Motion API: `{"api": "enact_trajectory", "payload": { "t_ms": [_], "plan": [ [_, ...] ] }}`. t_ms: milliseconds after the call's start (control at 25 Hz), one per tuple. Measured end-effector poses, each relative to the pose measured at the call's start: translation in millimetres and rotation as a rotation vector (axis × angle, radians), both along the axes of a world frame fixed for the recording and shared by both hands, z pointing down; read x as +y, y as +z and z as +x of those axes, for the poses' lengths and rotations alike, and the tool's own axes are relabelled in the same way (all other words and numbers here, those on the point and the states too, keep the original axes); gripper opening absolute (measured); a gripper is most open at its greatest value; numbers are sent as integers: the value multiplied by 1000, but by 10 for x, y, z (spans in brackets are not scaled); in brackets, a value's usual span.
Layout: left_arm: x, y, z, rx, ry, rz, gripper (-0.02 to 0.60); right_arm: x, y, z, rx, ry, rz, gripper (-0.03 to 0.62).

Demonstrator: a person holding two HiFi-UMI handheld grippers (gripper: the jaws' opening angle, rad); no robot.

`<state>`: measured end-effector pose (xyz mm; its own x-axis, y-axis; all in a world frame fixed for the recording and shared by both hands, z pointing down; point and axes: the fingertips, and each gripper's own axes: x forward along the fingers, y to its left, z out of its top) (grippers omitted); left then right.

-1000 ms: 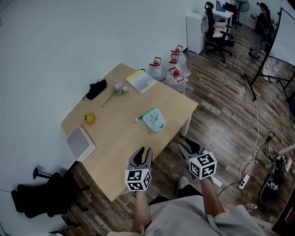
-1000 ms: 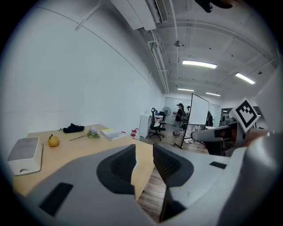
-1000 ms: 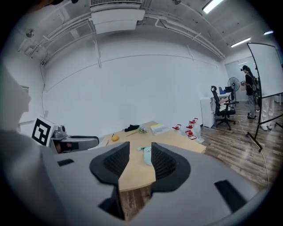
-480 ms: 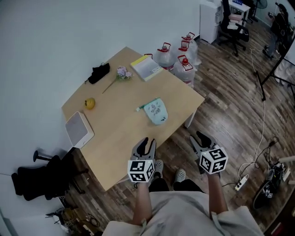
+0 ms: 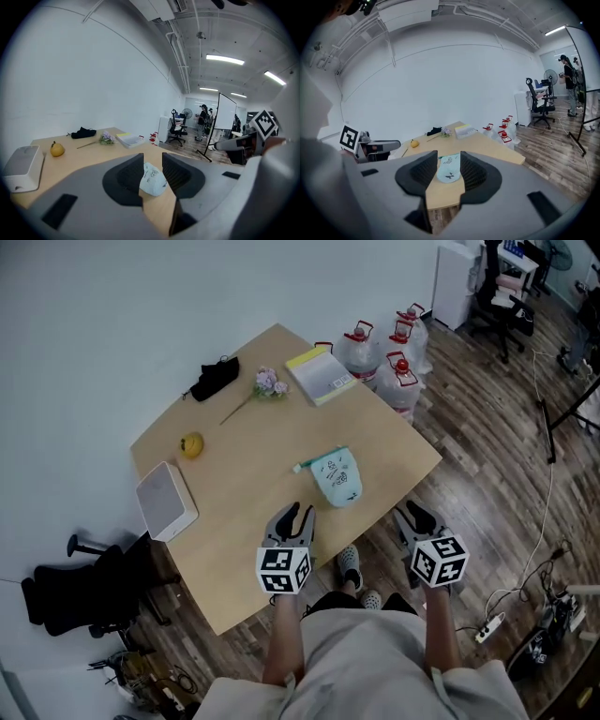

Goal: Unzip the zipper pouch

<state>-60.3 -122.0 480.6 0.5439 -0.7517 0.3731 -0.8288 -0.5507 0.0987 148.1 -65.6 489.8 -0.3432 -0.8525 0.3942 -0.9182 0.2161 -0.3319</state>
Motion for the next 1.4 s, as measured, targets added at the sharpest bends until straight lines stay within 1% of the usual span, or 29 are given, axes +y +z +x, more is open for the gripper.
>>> {"api": "enact_trajectory", "payload": {
  "t_ms": [160, 320, 520, 720, 880, 1040, 1240, 1400],
  "plan": [
    [-534, -2, 43, 24, -7, -5, 130, -476, 64, 38, 23, -4, -33, 160],
    [-954, 133, 82, 36, -12, -42, 130, -934, 167, 34, 35, -14, -70, 160],
    [-1334, 355, 87, 40, -5, -92, 130, -1399, 389, -80, 43, -24, -125, 158],
    [-1654, 645, 44, 47, -3, -146, 130, -1785, 736, -229, 65, -54, -183, 155],
    [-1799, 961, 47, 47, 22, -195, 130, -2049, 1069, -375, 92, -81, -225, 155],
    [-1909, 1328, 163, 1, 70, -243, 130, -2302, 1381, -496, 116, -118, -262, 153],
    [-1961, 1686, 383, -34, 119, -293, 129, -2541, 1736, -602, 187, -184, -294, 153],
    [-1981, 1888, 484, -69, 135, -323, 129, -2720, 1984, -607, 232, -227, -302, 153]
  ]
}}
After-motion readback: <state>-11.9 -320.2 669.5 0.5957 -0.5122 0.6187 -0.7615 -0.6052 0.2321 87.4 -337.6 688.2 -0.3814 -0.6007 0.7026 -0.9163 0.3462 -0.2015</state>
